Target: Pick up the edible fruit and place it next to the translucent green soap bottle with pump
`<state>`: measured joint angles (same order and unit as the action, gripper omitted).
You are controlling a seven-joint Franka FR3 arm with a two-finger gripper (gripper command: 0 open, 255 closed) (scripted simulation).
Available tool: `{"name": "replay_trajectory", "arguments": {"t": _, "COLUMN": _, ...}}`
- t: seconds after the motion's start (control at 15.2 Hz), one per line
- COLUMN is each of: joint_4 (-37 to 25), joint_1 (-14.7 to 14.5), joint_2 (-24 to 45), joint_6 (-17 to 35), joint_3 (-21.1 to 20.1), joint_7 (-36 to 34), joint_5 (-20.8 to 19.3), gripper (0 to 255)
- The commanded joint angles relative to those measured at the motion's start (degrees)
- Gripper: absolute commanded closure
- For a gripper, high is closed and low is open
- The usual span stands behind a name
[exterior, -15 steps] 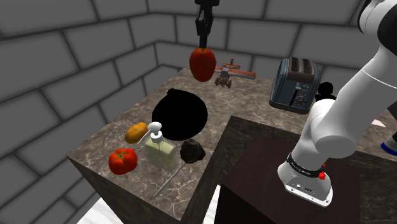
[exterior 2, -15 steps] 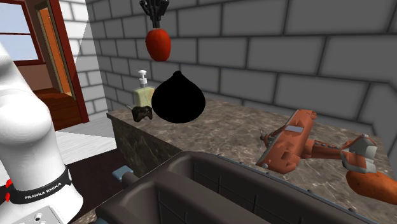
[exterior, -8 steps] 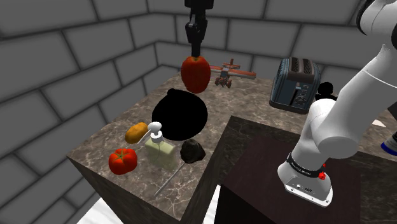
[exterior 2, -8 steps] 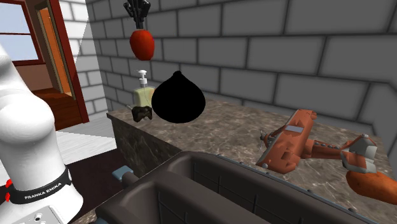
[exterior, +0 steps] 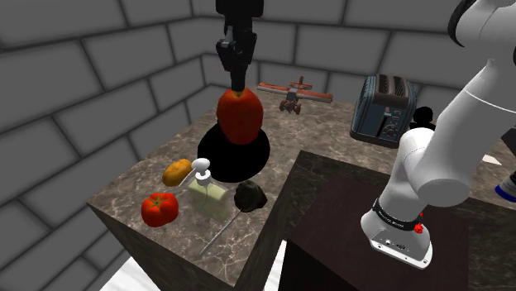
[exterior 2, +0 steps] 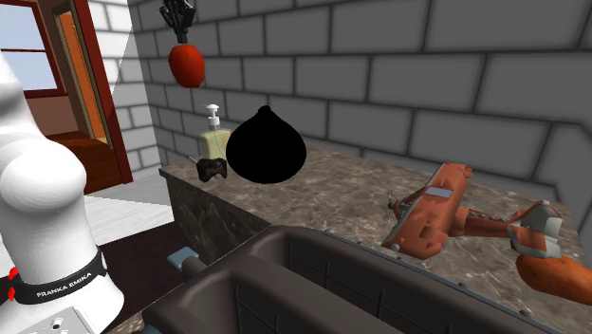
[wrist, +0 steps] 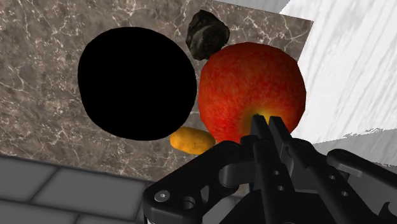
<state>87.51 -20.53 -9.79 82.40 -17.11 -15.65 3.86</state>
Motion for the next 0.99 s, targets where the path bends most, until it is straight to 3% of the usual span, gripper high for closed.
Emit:
{"name": "replay_trajectory", "arguments": {"t": 0.0, "joint_4": -0.9, "joint_1": -1.2, "joint_2": 1.2, "joint_6": 0.4, "joint_3": -2.0, "joint_7": -3.2, "joint_5": -0.3, "gripper": 255}}
{"name": "replay_trajectory", "arguments": {"t": 0.46, "joint_4": -9.9, "joint_1": -6.2, "joint_2": 9.5, "joint_6": -0.7, "joint_3": -9.2, "joint_7": -15.0, "joint_5": -3.9, "gripper": 255}}
{"name": "replay_trajectory", "arguments": {"t": 0.92, "joint_4": -0.7, "joint_1": -5.8, "joint_2": 6.2, "joint_6": 5.6, "joint_3": -8.5, "joint_7": -14.0, "joint_5": -2.4, "gripper": 255}}
